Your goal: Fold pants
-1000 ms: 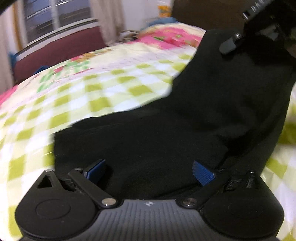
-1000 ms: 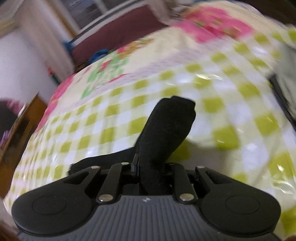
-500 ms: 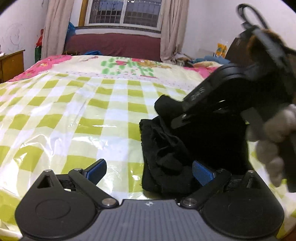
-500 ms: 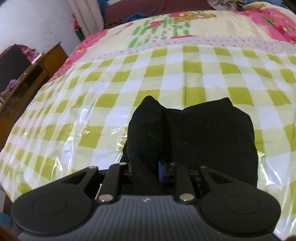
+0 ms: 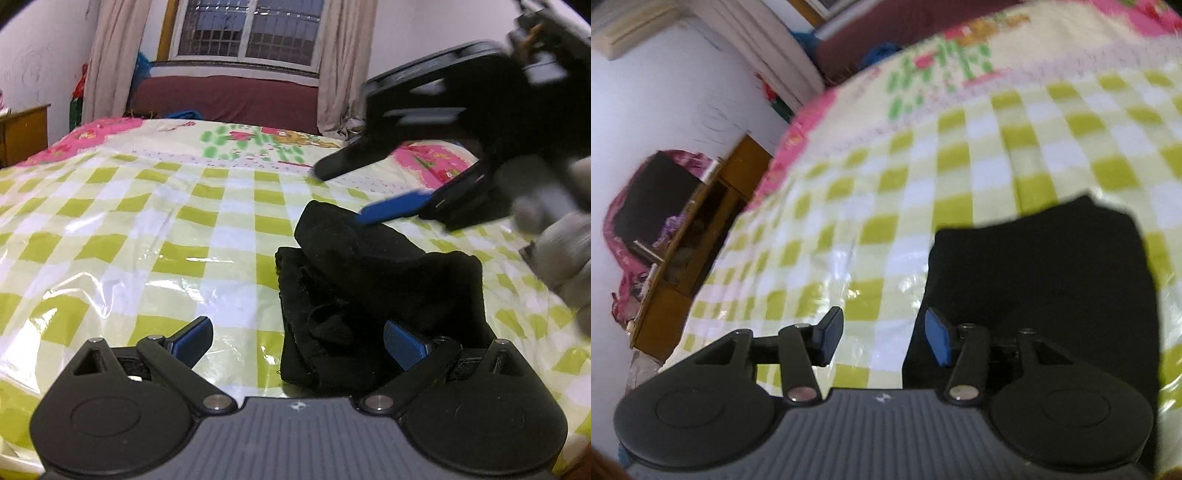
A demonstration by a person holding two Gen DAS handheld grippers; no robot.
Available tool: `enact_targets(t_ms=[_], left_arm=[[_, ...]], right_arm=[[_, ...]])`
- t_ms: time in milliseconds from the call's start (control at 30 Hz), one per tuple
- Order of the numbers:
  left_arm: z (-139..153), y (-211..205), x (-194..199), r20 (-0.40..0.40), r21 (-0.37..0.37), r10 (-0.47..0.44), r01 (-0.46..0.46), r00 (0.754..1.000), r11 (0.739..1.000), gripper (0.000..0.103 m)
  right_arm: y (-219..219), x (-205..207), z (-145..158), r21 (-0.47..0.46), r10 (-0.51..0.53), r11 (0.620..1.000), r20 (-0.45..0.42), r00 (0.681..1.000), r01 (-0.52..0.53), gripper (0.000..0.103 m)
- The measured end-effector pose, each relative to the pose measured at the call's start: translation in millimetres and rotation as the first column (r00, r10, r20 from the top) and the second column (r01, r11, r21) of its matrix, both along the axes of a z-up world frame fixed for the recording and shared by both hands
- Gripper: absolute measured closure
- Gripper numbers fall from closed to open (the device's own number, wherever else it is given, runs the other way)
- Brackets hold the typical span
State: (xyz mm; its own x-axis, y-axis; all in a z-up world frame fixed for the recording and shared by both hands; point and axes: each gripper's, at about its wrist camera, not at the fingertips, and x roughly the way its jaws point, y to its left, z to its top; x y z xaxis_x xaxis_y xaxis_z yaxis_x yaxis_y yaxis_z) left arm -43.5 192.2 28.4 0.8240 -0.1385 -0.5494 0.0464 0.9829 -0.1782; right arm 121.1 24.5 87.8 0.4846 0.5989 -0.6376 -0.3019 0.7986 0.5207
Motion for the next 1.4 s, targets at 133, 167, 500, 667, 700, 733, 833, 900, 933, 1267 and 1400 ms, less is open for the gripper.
enact_targets(t_ms=[133, 167, 500, 667, 700, 733, 833, 900, 933, 1267, 1400], left_arm=[[6, -4, -4, 0.008, 0.083, -0.022, 0.022, 1.000, 0.996, 0.000], [7, -4, -6, 0.008, 0.112, -0.029, 0.028, 1.000, 0.993, 0.000], [29, 15, 9, -0.041, 0.245, 0.071, -0.059, 0.997, 0.968, 0.000], [44, -13, 42, -0.011, 0.240, -0.037, 0.039, 0.999, 0.970, 0.000], [42, -25, 52, -0.013, 0.260, -0.080, 0.081, 0.997, 0.962, 0.000], [38, -37, 63, -0.027, 0.276, -0.119, 0.122, 0.993, 0.953, 0.000], [16, -58, 95, -0.098, 0.325, -0.188, 0.210, 0.977, 0.922, 0.000], [-5, -58, 117, -0.165, 0.348, -0.172, 0.220, 0.971, 0.911, 0.000], [-13, -52, 127, -0.196, 0.304, -0.173, 0.227, 0.965, 0.925, 0.000], [-2, -58, 126, -0.178, 0.363, -0.237, 0.287, 0.955, 0.887, 0.000], [-5, -67, 130, -0.183, 0.399, -0.283, 0.334, 0.942, 0.854, 0.000]], right_arm=[[-34, -28, -1, -0.178, 0.049, 0.984, 0.119, 0.992, -0.027, 0.044], [-41, -36, -9, -0.228, 0.075, 0.973, 0.133, 0.988, -0.044, 0.044], [-16, -70, -74, -0.323, 0.282, 0.922, 0.179, 0.943, -0.214, 0.045], [-18, -60, -81, -0.260, 0.277, 0.939, 0.179, 0.944, -0.226, 0.045], [-24, -57, -80, -0.230, 0.265, 0.947, 0.170, 0.949, -0.223, 0.045], [-31, -57, -78, -0.200, 0.254, 0.955, 0.165, 0.953, -0.220, 0.045], [-60, -56, -71, -0.101, 0.223, 0.972, 0.139, 0.965, -0.211, 0.044], [-76, -51, -72, -0.066, 0.228, 0.973, 0.109, 0.968, -0.222, 0.043], [-85, -47, -72, -0.047, 0.223, 0.974, 0.099, 0.970, -0.220, 0.044], [-172, 74, -107, 0.233, -0.110, 0.964, -0.072, 0.991, 0.123, 0.037], [-166, 114, -137, 0.309, -0.076, 0.941, -0.208, 0.975, 0.139, 0.037]])
